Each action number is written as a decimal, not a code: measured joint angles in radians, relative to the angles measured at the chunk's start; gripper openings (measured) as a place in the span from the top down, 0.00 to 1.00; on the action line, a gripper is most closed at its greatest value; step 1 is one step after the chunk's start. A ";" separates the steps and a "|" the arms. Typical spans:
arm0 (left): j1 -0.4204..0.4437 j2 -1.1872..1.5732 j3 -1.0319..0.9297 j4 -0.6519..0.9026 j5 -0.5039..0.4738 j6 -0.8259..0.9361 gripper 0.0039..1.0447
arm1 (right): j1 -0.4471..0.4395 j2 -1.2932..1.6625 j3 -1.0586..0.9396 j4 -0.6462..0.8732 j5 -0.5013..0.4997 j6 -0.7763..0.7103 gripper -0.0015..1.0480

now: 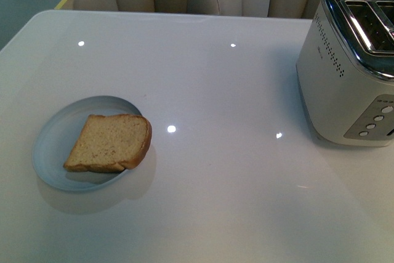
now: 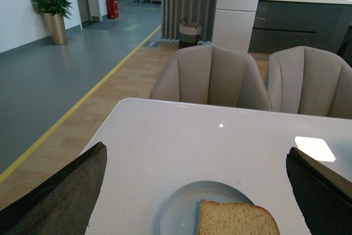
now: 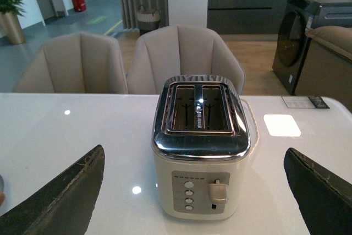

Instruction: Left arm holds plate, right arm toasts bread

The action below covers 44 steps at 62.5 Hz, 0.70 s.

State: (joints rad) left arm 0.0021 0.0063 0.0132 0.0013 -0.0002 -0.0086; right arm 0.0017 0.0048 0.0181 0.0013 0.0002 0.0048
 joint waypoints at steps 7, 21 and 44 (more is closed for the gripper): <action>0.000 0.000 0.000 0.000 0.000 0.000 0.07 | 0.000 0.000 0.000 0.000 0.000 0.000 0.08; 0.000 0.000 0.000 0.000 0.000 0.000 0.07 | 0.000 0.000 0.000 0.000 0.000 0.000 0.08; 0.000 0.000 0.000 0.000 0.000 0.000 0.07 | 0.000 0.000 0.000 0.000 0.000 0.000 0.08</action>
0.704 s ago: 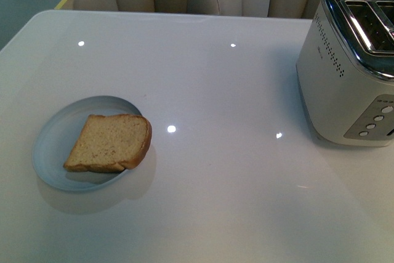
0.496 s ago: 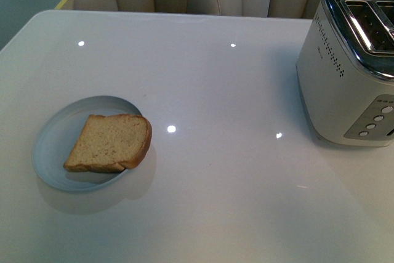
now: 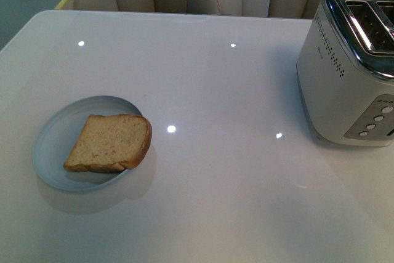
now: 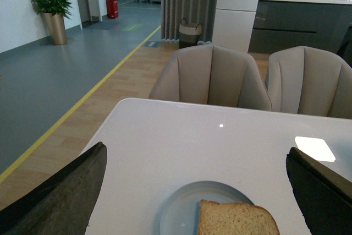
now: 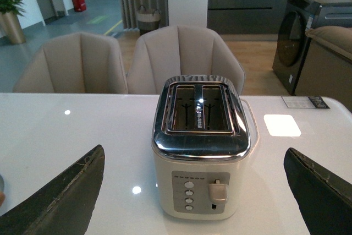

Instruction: Left arm holds plate, right arm toasts bread

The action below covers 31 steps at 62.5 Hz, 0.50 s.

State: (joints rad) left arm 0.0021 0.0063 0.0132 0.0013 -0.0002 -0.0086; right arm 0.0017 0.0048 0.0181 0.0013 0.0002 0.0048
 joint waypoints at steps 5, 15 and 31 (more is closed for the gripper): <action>0.000 0.000 0.000 0.000 0.000 0.000 0.07 | 0.000 0.000 0.000 0.000 0.000 0.000 0.08; 0.000 0.000 0.000 0.000 0.000 0.000 0.07 | 0.000 0.000 0.000 0.000 0.000 0.000 0.08; 0.026 0.110 0.086 -0.213 0.116 0.046 0.07 | 0.000 0.000 0.000 0.000 0.001 0.000 0.08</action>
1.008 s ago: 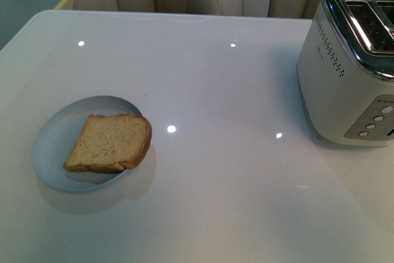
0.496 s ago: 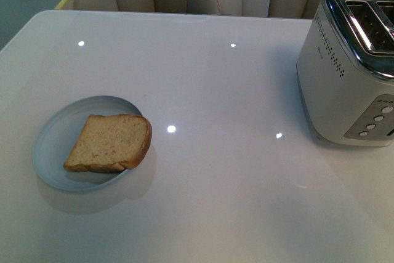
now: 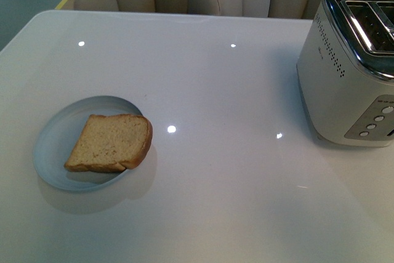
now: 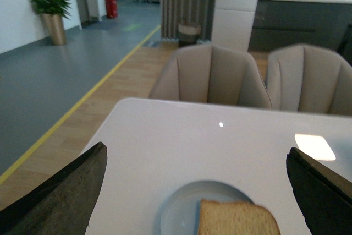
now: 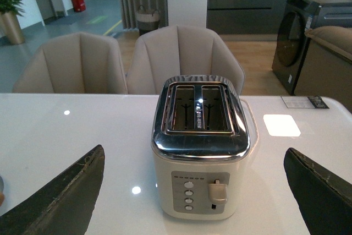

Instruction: Left arm holds plate, right arm toasts bread

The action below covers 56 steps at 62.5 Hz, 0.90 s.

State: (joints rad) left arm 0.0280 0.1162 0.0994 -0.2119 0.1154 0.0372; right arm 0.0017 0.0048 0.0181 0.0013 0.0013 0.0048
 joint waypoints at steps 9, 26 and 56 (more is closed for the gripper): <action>0.017 0.305 0.110 -0.229 0.083 0.053 0.07 | 0.000 0.000 0.000 0.000 -0.002 0.000 0.08; 0.193 0.672 0.175 0.075 0.224 0.138 0.07 | 0.000 0.000 0.000 0.000 -0.002 0.000 0.08; 0.262 1.594 0.397 0.634 0.240 0.118 0.07 | 0.000 0.000 0.000 0.000 -0.002 0.000 0.08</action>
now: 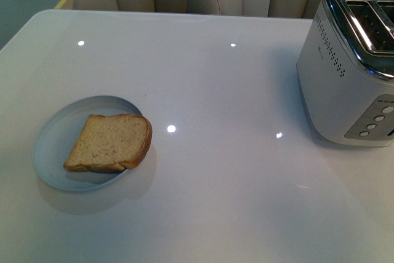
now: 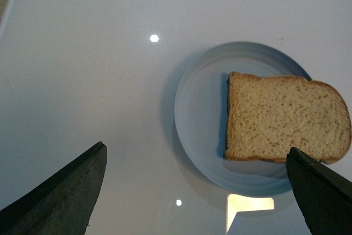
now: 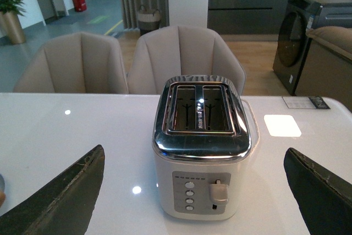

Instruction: Left arm holds plate, right arm toasts bread

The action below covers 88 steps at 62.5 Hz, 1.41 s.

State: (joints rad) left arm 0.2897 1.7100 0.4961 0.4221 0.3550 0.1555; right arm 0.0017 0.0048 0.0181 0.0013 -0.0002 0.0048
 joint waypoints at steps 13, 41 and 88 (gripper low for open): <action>-0.004 0.217 0.094 0.031 -0.012 -0.041 0.07 | 0.000 0.000 0.000 0.000 0.000 0.000 0.08; -0.041 0.500 0.275 0.028 -0.030 -0.121 0.07 | 0.000 0.000 0.000 0.000 0.000 0.000 0.08; -0.129 0.654 0.451 -0.024 -0.087 -0.145 0.08 | 0.000 0.000 0.000 0.000 0.000 0.000 0.08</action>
State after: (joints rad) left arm 0.1604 2.3638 0.9466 0.3985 0.2684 0.0101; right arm 0.0017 0.0048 0.0181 0.0013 -0.0002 0.0048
